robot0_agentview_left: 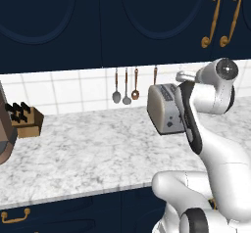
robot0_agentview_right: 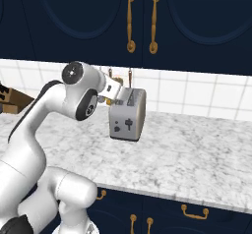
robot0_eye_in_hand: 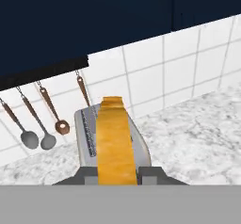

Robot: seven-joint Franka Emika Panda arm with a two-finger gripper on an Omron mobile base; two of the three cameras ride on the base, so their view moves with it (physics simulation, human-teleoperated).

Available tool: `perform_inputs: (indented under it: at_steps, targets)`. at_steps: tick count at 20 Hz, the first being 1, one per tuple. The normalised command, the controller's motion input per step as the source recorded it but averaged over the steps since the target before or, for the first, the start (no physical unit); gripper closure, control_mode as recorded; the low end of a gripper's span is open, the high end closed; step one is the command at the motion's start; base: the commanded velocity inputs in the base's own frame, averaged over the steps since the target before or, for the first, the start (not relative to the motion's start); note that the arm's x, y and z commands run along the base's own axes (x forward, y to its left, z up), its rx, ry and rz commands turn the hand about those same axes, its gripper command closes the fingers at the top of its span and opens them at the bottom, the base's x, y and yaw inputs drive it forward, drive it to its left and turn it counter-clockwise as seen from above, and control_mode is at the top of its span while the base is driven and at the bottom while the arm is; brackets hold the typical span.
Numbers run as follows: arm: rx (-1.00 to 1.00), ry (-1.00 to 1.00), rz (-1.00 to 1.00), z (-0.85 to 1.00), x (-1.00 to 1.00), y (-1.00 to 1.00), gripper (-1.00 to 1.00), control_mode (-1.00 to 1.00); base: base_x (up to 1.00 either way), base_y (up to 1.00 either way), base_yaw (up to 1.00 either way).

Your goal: Start the toaster. Once the lever pops up, take the bread to the plate on the dining counter.

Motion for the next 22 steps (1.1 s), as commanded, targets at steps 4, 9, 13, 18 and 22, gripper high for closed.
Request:
perform_inputs:
  at_steps: [4, 9, 13, 18, 22]
  targets:
    - [0.00, 0.20, -0.02, 0.00, -0.63, 0.00, 1.00, -1.00, 0.00, 0.00, 0.00]
    - [0.01, 0.14, -0.01, 0.00, -0.86, 0.00, 1.00, -1.00, 0.00, 0.00, 0.00]
    - [0.03, 0.15, 0.00, 0.00, -0.49, 0.02, 1.00, -1.00, 0.00, 0.00, 0.00]
    - [0.00, 0.08, 0.00, 0.00, -0.18, 0.03, 1.00, 1.00, -0.17, 0.01, 0.00]
    - [0.00, 0.00, 0.00, 0.00, 0.00, 0.00, 1.00, 1.00, -1.00, -0.09, -0.18]
